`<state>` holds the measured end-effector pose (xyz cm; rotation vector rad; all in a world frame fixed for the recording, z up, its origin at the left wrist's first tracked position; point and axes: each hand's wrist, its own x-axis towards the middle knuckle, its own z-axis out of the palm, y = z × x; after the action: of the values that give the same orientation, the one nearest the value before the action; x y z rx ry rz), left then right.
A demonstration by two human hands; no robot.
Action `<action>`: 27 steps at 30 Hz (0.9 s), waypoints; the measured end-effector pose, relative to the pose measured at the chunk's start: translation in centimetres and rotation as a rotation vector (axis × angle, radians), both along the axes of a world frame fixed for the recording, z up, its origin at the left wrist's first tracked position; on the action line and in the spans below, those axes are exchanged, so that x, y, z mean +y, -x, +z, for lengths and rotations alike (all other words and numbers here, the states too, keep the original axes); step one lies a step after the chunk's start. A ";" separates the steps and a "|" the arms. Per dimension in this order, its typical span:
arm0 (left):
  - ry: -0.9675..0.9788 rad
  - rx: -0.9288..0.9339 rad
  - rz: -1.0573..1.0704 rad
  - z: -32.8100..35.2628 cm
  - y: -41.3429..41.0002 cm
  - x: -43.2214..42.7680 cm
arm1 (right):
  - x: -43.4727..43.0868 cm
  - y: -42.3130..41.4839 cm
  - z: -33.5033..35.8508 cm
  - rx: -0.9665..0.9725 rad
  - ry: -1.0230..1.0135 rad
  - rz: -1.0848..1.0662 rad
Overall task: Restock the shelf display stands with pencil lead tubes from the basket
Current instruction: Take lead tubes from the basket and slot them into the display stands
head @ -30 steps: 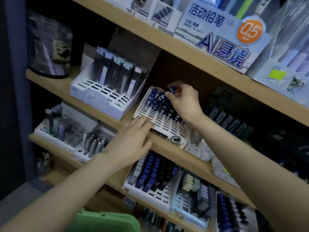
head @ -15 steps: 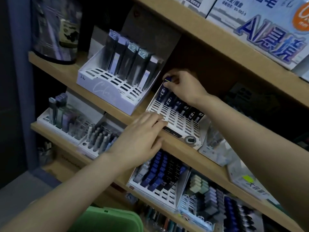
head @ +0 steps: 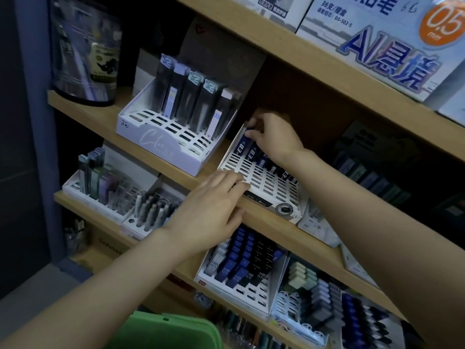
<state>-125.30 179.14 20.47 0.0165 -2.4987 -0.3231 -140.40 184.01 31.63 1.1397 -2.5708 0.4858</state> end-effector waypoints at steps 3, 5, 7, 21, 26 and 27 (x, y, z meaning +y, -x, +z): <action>0.008 -0.012 -0.010 0.3 -0.2 0.0 | 0.0 -0.1 -0.2 0.016 0.016 -0.005; 0.018 -0.013 -0.022 0.4 -0.2 0.0 | 0.2 -0.3 -0.4 0.018 0.015 0.006; 0.021 -0.014 -0.041 0.5 -0.3 -0.1 | 0.5 -0.6 -0.4 0.041 0.013 0.024; 0.212 -0.165 0.133 -2.6 -9.1 0.0 | 4.9 -9.2 -5.9 0.587 0.029 0.255; 0.123 -0.442 0.249 -11.6 -16.1 -0.6 | 7.5 -14.9 -16.0 0.392 -0.083 0.492; 0.093 -0.508 0.264 -13.5 -17.2 -0.5 | 7.9 -15.5 -18.5 0.360 -0.134 0.525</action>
<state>-108.06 178.66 7.01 0.4373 -2.9621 -0.0970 -124.89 191.95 13.16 1.7761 -2.0103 0.1877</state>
